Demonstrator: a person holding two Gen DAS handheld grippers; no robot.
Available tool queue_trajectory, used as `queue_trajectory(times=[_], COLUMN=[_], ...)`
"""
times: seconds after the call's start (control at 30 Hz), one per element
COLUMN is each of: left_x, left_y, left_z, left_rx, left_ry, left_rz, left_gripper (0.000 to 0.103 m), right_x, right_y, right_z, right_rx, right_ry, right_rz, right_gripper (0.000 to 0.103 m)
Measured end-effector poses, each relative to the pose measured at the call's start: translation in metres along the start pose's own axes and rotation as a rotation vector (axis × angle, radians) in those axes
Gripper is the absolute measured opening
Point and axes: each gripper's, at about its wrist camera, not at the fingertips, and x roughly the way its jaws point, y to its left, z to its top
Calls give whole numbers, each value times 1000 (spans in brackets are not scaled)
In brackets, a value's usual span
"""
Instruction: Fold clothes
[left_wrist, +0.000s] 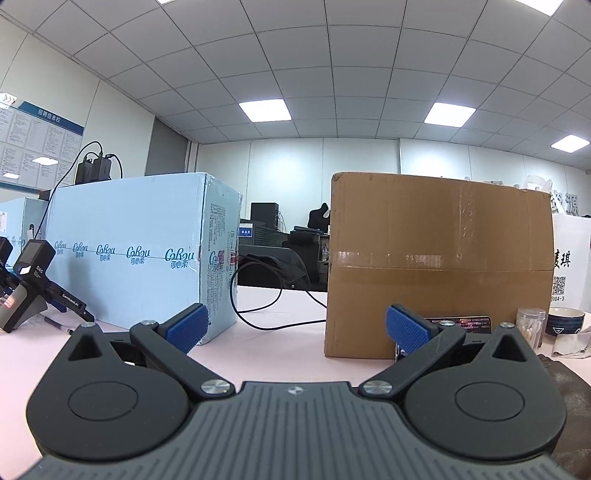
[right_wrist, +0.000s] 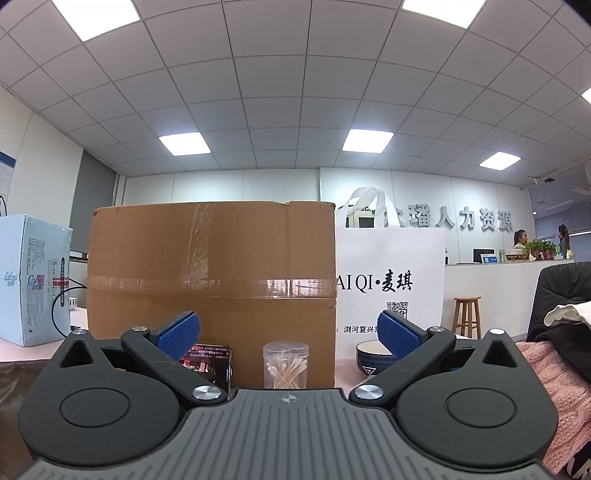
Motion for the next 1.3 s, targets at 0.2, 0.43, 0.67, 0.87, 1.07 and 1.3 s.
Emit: queue_trajectory(times=[0.2, 0.43, 0.67, 0.87, 1.07, 1.3], left_x=[1, 2, 2, 3, 4, 3], left_y=[2, 0, -1, -1, -1, -1], left_z=[0, -1, -2, -1, -1, -1], left_rx=[-12, -3, 1, -1, -2, -2], left_ry=[8, 19, 24, 34, 36, 33], left_rz=[-11, -29, -52, -60, -69, -80], left_gripper=[103, 103, 103, 103, 103, 103], right_x=[5, 9, 10, 10, 10, 10], right_y=[-1, -4, -4, -5, -6, -7], right_z=[-1, -1, -1, -1, 0, 0], right_rx=[7, 31, 33, 44, 49, 55], right_ry=[26, 52, 63, 70, 72, 74], right_rz=[11, 24, 39, 47, 52, 57], right_gripper=[103, 103, 103, 103, 103, 103])
